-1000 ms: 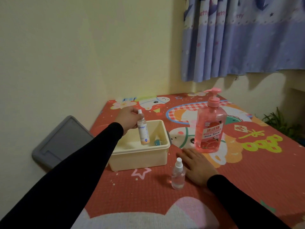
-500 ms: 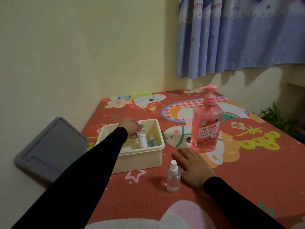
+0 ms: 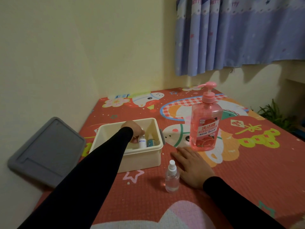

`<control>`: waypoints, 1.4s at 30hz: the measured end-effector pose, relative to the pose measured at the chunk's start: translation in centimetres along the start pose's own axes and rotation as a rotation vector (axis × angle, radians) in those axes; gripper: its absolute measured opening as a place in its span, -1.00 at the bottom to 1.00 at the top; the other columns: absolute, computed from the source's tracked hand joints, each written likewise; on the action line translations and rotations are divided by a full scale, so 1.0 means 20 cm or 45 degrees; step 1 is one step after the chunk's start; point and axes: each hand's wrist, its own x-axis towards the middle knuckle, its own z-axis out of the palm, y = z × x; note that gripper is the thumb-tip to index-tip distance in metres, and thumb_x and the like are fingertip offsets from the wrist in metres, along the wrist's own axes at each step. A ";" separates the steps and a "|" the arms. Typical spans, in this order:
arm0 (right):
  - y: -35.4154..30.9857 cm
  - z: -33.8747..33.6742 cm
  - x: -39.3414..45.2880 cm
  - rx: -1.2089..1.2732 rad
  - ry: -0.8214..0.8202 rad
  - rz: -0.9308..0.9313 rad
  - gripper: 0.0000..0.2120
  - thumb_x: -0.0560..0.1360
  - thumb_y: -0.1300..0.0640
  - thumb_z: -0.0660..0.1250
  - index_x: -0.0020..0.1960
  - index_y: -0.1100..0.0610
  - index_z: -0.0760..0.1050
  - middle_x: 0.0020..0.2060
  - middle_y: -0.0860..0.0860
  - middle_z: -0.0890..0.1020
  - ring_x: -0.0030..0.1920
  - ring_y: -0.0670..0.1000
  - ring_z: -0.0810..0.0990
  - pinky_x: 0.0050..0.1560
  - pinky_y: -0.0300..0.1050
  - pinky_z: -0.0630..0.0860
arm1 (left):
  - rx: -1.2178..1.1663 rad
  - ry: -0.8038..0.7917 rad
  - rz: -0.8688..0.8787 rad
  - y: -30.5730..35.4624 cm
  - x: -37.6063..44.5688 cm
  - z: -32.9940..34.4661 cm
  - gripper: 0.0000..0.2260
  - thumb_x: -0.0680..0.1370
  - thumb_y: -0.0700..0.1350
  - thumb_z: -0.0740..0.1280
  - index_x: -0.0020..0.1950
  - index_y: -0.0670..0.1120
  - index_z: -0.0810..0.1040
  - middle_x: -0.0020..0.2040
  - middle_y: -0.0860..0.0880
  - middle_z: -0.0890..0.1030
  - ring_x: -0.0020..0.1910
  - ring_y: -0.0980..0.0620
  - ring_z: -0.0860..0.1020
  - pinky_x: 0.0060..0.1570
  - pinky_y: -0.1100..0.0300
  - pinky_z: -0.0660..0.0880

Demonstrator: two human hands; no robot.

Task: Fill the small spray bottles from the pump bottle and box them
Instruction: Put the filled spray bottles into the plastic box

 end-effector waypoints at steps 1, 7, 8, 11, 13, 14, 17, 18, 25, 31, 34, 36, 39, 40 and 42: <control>0.00 0.00 0.00 0.000 0.005 -0.003 -0.30 0.46 -0.36 -0.25 0.54 -0.13 0.03 0.57 -0.04 0.06 0.56 0.01 -0.05 0.54 -0.02 -0.12 | 0.021 -0.013 -0.022 0.00 0.01 0.00 -0.80 0.52 -0.14 0.41 -0.02 -0.28 0.55 -0.17 -0.21 0.63 -0.28 -0.12 0.58 0.02 0.00 0.62; 0.00 0.00 0.00 -0.005 0.004 0.000 -0.44 0.59 -0.26 -0.08 0.55 -0.13 0.02 0.57 -0.04 0.04 0.56 0.00 -0.06 0.54 -0.03 -0.14 | 0.189 -0.104 -0.123 0.01 0.02 0.01 -0.82 0.60 -0.14 0.30 -0.09 -0.26 0.49 -0.25 -0.16 0.57 -0.34 -0.04 0.55 0.09 0.11 0.56; 0.00 0.00 0.00 -0.008 0.003 0.001 -0.44 0.59 -0.26 -0.08 0.55 -0.13 0.02 0.57 -0.04 0.04 0.56 0.00 -0.06 0.54 -0.03 -0.14 | 0.203 -0.116 -0.131 0.01 0.03 0.01 -0.83 0.60 -0.16 0.29 -0.07 -0.26 0.49 -0.25 -0.16 0.57 -0.31 -0.04 0.56 0.12 0.11 0.56; 0.00 0.00 0.00 -0.006 -0.002 0.004 -0.44 0.59 -0.26 -0.07 0.55 -0.13 0.02 0.57 -0.04 0.04 0.56 0.00 -0.07 0.53 -0.03 -0.15 | 0.218 -0.145 -0.145 0.00 0.03 0.01 -0.89 0.61 -0.23 0.25 -0.01 -0.28 0.48 -0.23 -0.17 0.57 -0.26 -0.05 0.59 0.07 0.08 0.59; 0.00 -0.01 0.00 -0.007 -0.006 0.005 -0.43 0.59 -0.26 -0.07 0.55 -0.13 0.01 0.57 -0.04 0.03 0.56 0.00 -0.07 0.53 -0.03 -0.15 | 0.219 -0.159 -0.138 0.01 0.02 0.00 -0.90 0.61 -0.26 0.23 0.03 -0.29 0.47 -0.23 -0.18 0.56 -0.33 -0.03 0.57 -0.06 0.12 0.59; -0.01 -0.01 0.00 -0.004 -0.005 0.004 -0.43 0.59 -0.26 -0.08 0.55 -0.13 0.01 0.57 -0.04 0.03 0.56 0.00 -0.07 0.53 -0.03 -0.15 | 0.221 -0.159 -0.121 0.01 0.01 -0.01 -0.90 0.61 -0.27 0.23 0.05 -0.30 0.47 -0.23 -0.18 0.56 -0.34 -0.04 0.57 -0.07 0.12 0.58; -0.01 -0.01 0.00 -0.001 -0.011 0.002 -0.43 0.59 -0.26 -0.08 0.55 -0.12 0.01 0.57 -0.03 0.03 0.56 0.01 -0.07 0.54 -0.02 -0.14 | 0.209 -0.112 -0.050 0.01 -0.01 -0.03 -0.86 0.58 -0.27 0.28 0.09 -0.31 0.51 -0.17 -0.18 0.60 -0.31 -0.07 0.58 0.01 0.04 0.62; -0.01 -0.01 0.00 -0.002 -0.009 0.003 -0.43 0.59 -0.26 -0.08 0.55 -0.12 0.02 0.57 -0.04 0.04 0.56 0.01 -0.06 0.54 -0.02 -0.14 | 0.194 -0.077 -0.007 0.02 -0.03 -0.04 -0.87 0.57 -0.26 0.31 0.07 -0.31 0.53 -0.14 -0.19 0.62 -0.28 -0.09 0.59 0.01 0.02 0.62; -0.01 0.00 0.00 -0.003 0.018 0.001 -0.45 0.59 -0.25 -0.06 0.54 -0.13 0.05 0.56 -0.03 0.08 0.56 0.01 -0.02 0.52 -0.04 -0.13 | 0.152 0.191 0.692 0.10 -0.27 -0.10 -0.88 0.52 -0.09 0.34 -0.12 -0.11 0.62 -0.15 -0.02 0.64 -0.12 -0.04 0.61 -0.05 0.04 0.57; 0.00 0.01 0.00 0.003 0.026 0.001 -0.47 0.60 -0.22 -0.05 0.54 -0.12 0.08 0.56 -0.02 0.10 0.56 0.03 0.00 0.54 -0.02 -0.10 | 0.196 0.128 1.007 0.10 -0.59 -0.06 -0.86 0.55 0.00 0.35 -0.01 -0.02 0.64 -0.13 0.14 0.60 -0.14 0.19 0.54 -0.15 0.36 0.41; 0.00 0.01 -0.01 -0.010 0.026 -0.005 -0.47 0.60 -0.21 -0.05 0.54 -0.11 0.07 0.56 -0.01 0.10 0.56 0.04 0.00 0.54 -0.01 -0.09 | 0.210 0.057 1.020 0.04 -0.70 -0.01 -0.78 0.52 0.09 0.37 0.02 -0.03 0.65 -0.11 0.14 0.63 -0.10 0.17 0.58 -0.06 0.29 0.49; 0.00 0.02 -0.01 -0.020 0.026 -0.010 -0.44 0.58 -0.23 -0.10 0.54 -0.10 0.07 0.56 0.00 0.11 0.55 0.04 0.01 0.54 0.00 -0.07 | 0.267 0.014 0.996 0.00 -0.75 0.03 -0.69 0.49 0.17 0.38 0.10 0.01 0.63 -0.08 0.12 0.64 -0.08 0.17 0.58 -0.02 0.26 0.50; 0.00 0.02 -0.01 -0.010 0.035 -0.016 -0.24 0.40 -0.33 -0.29 0.53 -0.10 0.08 0.54 0.01 0.15 0.54 0.06 0.06 0.54 0.02 -0.02 | 0.360 -0.095 0.931 -0.05 -0.82 0.08 -0.59 0.43 0.21 0.42 0.19 0.03 0.58 -0.04 0.11 0.61 -0.07 0.17 0.56 0.01 0.28 0.49; 0.00 0.02 -0.01 0.003 0.031 -0.010 -0.21 0.37 -0.33 -0.31 0.53 -0.10 0.10 0.54 0.02 0.15 0.54 0.06 0.06 0.54 0.02 -0.01 | 0.383 -0.125 0.915 -0.06 -0.83 0.10 -0.59 0.42 0.18 0.44 0.19 0.04 0.57 -0.04 0.12 0.60 -0.09 0.18 0.55 0.00 0.29 0.49; 0.00 0.02 0.00 0.010 0.031 -0.006 -0.30 0.45 -0.32 -0.24 0.53 -0.11 0.10 0.55 0.01 0.15 0.54 0.06 0.06 0.54 0.03 -0.01 | 0.413 -0.135 0.928 -0.10 -0.86 0.14 -0.74 0.43 0.09 0.47 0.07 0.10 0.57 -0.12 0.16 0.56 -0.16 0.23 0.52 -0.11 0.36 0.45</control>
